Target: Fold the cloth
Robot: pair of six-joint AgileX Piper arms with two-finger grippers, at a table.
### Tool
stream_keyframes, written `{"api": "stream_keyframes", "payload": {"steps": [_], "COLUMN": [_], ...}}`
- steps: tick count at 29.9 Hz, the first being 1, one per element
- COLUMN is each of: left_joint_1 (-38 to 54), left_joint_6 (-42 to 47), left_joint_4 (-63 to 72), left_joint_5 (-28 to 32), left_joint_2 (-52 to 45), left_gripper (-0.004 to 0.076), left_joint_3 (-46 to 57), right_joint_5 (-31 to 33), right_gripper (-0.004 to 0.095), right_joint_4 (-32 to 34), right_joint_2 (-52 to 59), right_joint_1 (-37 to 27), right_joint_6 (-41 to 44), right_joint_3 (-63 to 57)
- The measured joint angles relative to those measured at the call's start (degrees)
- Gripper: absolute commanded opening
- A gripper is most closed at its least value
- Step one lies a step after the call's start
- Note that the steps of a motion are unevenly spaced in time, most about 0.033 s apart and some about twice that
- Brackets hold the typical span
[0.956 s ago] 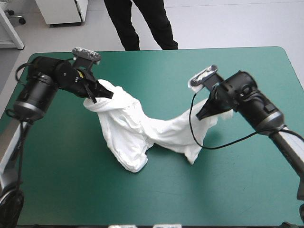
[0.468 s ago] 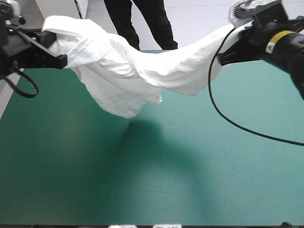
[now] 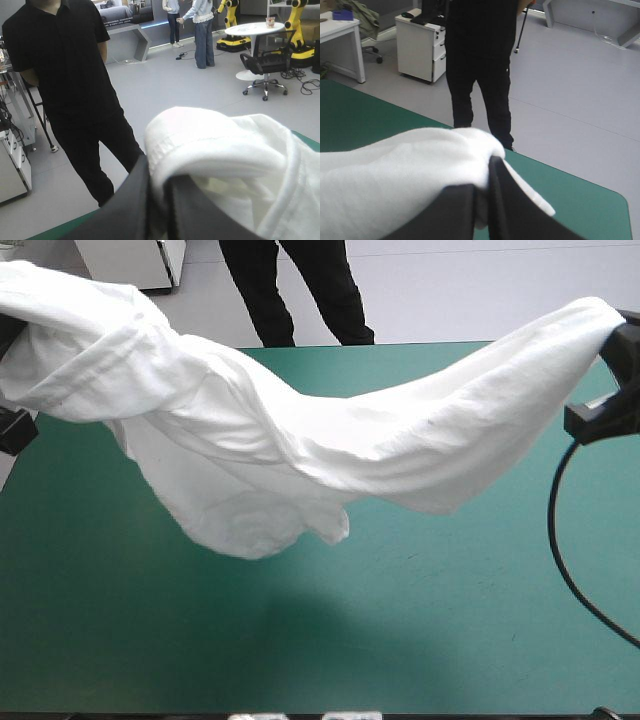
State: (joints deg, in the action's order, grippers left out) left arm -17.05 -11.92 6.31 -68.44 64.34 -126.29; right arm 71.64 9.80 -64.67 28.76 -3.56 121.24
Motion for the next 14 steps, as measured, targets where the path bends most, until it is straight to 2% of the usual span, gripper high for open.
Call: {"api": "stream_keyframes", "payload": {"steps": [5,14], "left_joint_1": [0.0,0.0], "left_joint_6": [0.26,2.0], "left_joint_4": [-0.1,-0.84], "left_joint_5": [-2.91,-3.43], "left_joint_2": [-0.89,0.69], "left_gripper": [-0.0009,-0.0009], "left_joint_3": [4.36,24.21], "right_joint_5": [0.0,0.0], "right_gripper": [-0.0017,-0.0017], "right_joint_4": [-3.85,-7.34], "right_joint_2": [4.6,4.96], "right_joint_1": [0.0,0.0], "right_joint_6": [0.5,2.42], "right_joint_3": [-7.24,-28.17]}}
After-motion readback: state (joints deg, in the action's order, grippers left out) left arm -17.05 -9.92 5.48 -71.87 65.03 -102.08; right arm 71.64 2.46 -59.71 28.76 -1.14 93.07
